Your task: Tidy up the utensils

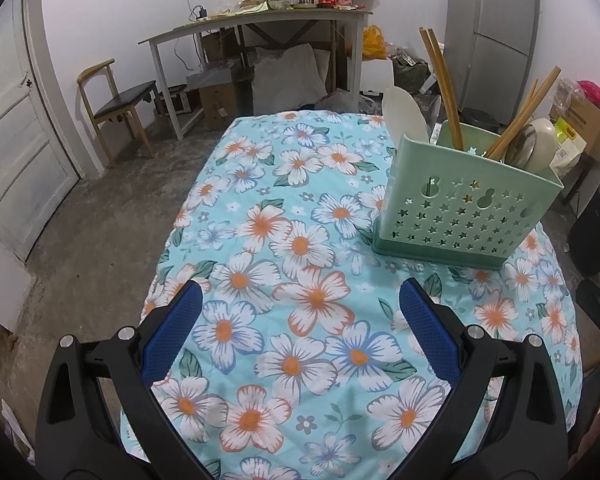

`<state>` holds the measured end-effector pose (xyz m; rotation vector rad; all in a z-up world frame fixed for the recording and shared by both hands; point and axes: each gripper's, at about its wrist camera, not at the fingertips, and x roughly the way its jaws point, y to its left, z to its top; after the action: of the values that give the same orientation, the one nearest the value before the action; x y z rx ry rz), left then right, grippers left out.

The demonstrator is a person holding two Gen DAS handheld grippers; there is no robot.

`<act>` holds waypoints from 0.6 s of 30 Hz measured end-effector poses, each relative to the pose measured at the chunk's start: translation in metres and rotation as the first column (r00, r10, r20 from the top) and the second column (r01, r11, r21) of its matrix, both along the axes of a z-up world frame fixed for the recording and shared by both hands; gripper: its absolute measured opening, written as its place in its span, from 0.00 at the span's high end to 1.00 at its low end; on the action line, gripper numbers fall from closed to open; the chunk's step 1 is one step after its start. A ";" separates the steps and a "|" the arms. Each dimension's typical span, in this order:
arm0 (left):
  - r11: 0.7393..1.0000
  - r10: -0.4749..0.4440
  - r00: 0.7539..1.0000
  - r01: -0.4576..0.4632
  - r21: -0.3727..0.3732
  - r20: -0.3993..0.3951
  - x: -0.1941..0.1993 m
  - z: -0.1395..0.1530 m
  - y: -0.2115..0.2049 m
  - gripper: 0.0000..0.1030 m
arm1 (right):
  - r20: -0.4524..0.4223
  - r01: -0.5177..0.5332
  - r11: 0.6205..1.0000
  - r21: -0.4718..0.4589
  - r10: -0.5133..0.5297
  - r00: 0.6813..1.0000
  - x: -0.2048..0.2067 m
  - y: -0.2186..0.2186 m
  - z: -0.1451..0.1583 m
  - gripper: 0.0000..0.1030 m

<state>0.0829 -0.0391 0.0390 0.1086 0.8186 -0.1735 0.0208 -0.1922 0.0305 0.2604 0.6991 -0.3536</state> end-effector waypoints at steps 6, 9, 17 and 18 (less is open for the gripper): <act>1.000 0.006 1.000 -0.006 0.002 0.023 -0.006 0.007 0.004 0.08 | 0.011 -0.007 1.000 -0.013 0.007 1.000 -0.003 -0.002 0.007 0.06; 1.000 0.008 0.999 -0.008 0.004 0.040 -0.009 0.012 0.006 0.08 | 0.015 -0.009 1.000 -0.018 0.009 1.000 -0.006 0.007 0.010 0.06; 1.000 0.006 0.998 -0.006 0.001 0.056 -0.013 0.017 0.007 0.08 | 0.022 -0.015 1.000 -0.017 0.015 1.000 -0.005 -0.006 0.017 0.06; 1.000 0.005 0.998 -0.005 0.003 0.056 -0.014 0.018 0.007 0.08 | 0.022 -0.014 1.000 -0.017 0.015 1.000 -0.004 -0.007 0.016 0.06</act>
<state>0.0691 -0.0325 0.0567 0.1138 0.7629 -0.1640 0.0165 -0.1993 0.0468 0.2429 0.6755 -0.3421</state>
